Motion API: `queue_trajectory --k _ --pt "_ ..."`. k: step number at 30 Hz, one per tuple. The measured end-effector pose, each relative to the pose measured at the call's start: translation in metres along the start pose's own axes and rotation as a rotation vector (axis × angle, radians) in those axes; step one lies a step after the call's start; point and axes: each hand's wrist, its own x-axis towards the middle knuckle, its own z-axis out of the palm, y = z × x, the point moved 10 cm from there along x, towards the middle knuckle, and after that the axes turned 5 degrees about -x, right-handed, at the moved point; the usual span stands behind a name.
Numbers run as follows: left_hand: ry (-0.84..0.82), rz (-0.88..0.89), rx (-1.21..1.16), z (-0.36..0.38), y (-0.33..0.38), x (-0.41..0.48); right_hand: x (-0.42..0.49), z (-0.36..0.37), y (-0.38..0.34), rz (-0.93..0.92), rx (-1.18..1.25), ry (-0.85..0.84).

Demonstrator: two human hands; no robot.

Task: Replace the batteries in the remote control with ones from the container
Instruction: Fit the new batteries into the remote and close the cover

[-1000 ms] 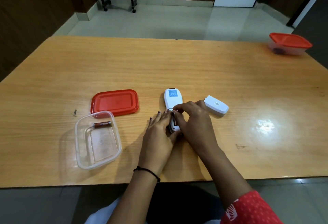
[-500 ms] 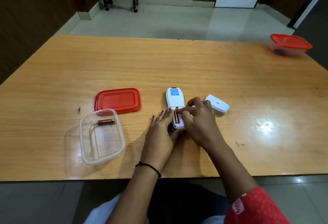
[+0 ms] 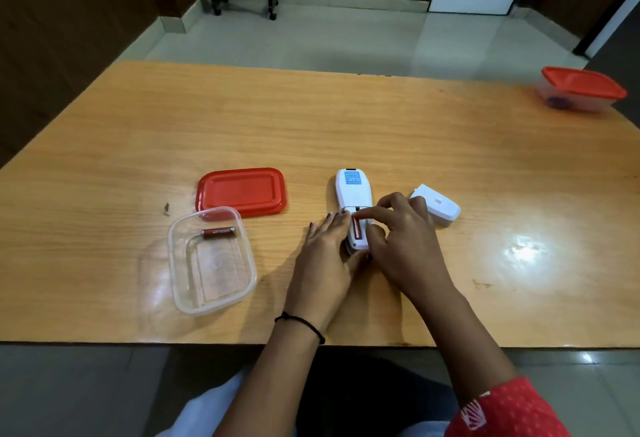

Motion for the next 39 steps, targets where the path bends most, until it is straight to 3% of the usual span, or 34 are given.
queue_trajectory --k 3,5,8,10,15,18,20,22,26,30,34,37,39 --pt "-0.036 0.016 -0.001 -0.001 0.009 -0.004 -0.003 -0.006 -0.006 -0.03 -0.026 0.049" --pt "-0.005 0.058 -0.049 -0.017 0.021 -0.008 -0.007 -0.012 -0.011 0.012 0.107 0.108" --pt "0.196 0.12 -0.101 -0.071 0.031 -0.02 -0.013 -0.02 -0.041 -0.014 0.328 0.218" --pt "0.396 0.112 -0.082 -0.114 0.017 -0.032 -0.015 -0.013 -0.077 -0.111 0.35 0.197" --pt "0.705 -0.251 -0.168 -0.185 -0.068 -0.063 -0.01 0.041 -0.162 -0.331 0.073 -0.049" --pt "0.7 -0.382 -0.38 -0.188 -0.105 -0.069 -0.002 0.068 -0.185 -0.388 -0.123 -0.162" --pt "0.679 -0.418 -0.535 -0.183 -0.114 -0.068 0.003 0.074 -0.192 -0.409 -0.246 -0.133" --pt "0.664 -0.434 -0.635 -0.177 -0.114 -0.067 0.007 0.075 -0.195 -0.405 -0.29 -0.087" --pt "0.68 -0.444 -0.688 -0.175 -0.116 -0.067 0.009 0.081 -0.194 -0.42 -0.294 -0.147" --pt "0.675 -0.418 -0.618 -0.178 -0.114 -0.066 0.008 0.044 -0.166 -0.221 0.191 -0.105" --pt "0.648 -0.343 -0.407 -0.181 -0.096 -0.063 -0.005 0.021 -0.111 -0.019 0.626 -0.22" --pt "0.673 -0.213 -0.091 -0.181 -0.059 -0.061 -0.006 -0.004 -0.049 0.133 0.779 -0.094" --pt "0.666 -0.103 -0.024 -0.169 -0.03 -0.055 -0.005 -0.014 -0.009 0.248 0.852 -0.024"
